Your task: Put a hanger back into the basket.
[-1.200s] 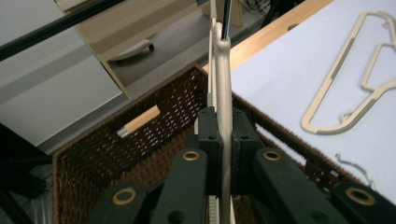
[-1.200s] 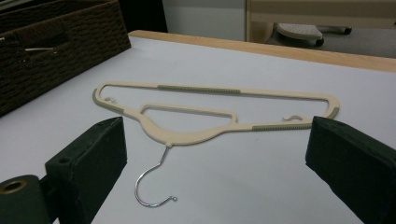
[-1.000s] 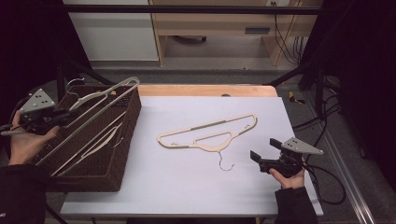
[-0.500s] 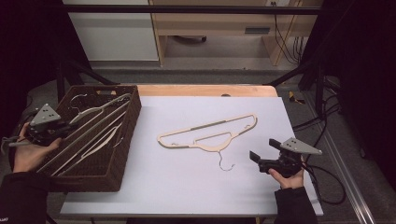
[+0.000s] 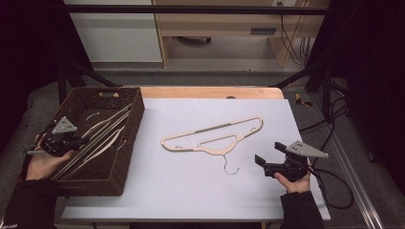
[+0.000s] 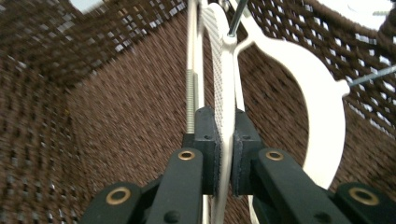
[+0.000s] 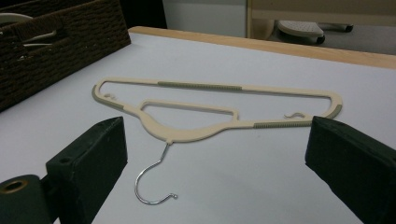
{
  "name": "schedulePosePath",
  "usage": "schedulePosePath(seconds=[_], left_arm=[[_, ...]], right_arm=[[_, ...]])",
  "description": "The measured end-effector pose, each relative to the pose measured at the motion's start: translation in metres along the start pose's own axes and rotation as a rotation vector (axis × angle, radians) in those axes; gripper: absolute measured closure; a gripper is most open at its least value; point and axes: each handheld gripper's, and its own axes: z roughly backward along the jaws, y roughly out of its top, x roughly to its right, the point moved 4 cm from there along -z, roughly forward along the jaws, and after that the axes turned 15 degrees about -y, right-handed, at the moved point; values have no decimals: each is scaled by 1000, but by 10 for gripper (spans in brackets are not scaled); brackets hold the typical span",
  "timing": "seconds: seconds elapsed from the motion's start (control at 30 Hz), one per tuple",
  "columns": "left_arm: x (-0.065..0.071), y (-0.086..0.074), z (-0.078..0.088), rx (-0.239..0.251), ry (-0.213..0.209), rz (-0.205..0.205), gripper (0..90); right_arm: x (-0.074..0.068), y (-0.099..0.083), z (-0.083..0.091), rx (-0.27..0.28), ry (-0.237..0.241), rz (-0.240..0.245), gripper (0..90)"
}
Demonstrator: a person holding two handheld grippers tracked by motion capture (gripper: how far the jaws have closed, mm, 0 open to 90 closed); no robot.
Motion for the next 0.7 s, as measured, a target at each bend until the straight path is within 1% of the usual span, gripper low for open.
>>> schedulePosePath(seconds=[0.1,0.17,0.2,0.4,0.43,0.47,0.53,0.7], left_arm=[[3,1,-2,-19,-29,13,807],[6,1,-5,-30,-52,31,788],[8,1,-8,-31,-51,27,773],[17,1,-19,-102,-95,32,692],[17,1,-19,-102,-95,32,688],[19,2,-20,-111,-86,28,688],[18,2,-20,-112,-79,36,676],[16,1,-14,-92,-68,44,571]], right_arm=[[0,0,0,0,2,0,61],[-1,0,0,-1,4,0,61],[-1,0,0,-1,3,2,61],[-1,0,0,-3,9,4,61],[-1,0,0,-2,8,7,61],[-1,0,0,-2,8,7,60],[-2,0,0,-2,6,4,60],[-1,0,0,-1,6,1,60]])
